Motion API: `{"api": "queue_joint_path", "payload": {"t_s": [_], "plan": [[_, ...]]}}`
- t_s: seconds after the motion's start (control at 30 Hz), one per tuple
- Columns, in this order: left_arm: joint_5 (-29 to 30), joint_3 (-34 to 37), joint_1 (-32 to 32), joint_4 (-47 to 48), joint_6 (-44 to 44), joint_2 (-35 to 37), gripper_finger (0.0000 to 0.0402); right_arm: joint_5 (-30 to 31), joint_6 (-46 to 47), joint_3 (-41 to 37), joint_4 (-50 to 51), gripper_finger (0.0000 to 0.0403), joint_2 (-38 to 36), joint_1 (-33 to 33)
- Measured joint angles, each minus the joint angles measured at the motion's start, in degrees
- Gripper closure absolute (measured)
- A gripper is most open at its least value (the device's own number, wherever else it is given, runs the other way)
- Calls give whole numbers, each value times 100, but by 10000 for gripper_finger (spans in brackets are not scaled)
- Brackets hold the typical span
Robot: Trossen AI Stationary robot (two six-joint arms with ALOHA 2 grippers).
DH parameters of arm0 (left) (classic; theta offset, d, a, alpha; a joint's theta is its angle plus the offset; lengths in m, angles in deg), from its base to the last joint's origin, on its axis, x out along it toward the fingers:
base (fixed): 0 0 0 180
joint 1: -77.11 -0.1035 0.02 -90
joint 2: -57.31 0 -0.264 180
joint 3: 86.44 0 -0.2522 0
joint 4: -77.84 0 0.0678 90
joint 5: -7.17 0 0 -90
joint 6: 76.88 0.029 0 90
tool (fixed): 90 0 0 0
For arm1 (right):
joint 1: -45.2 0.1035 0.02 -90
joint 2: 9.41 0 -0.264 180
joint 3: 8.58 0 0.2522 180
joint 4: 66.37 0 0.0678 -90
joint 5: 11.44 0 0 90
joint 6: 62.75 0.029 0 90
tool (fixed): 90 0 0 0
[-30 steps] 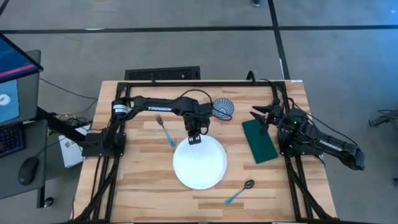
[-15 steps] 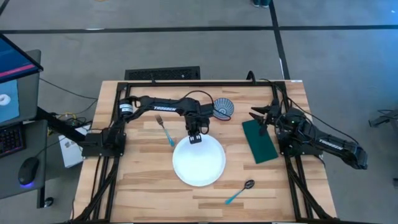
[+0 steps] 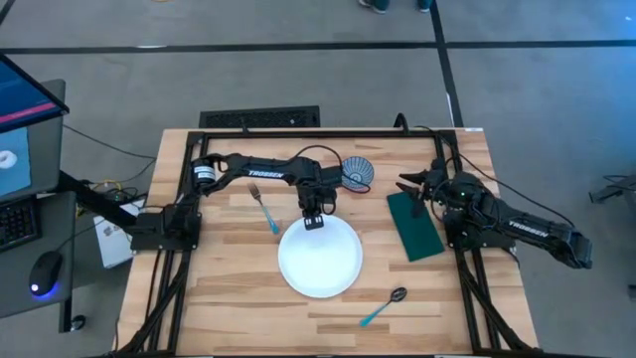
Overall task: Set table place
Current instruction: Move the white plate to the center of the table
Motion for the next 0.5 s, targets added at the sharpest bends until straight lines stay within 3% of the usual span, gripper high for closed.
{"api": "queue_joint_path", "payload": {"t_s": [0.5], "plan": [[-3, 13, -10, 42, -92, -28, 368, 0, -2, 0, 3, 243, 16, -1]]}}
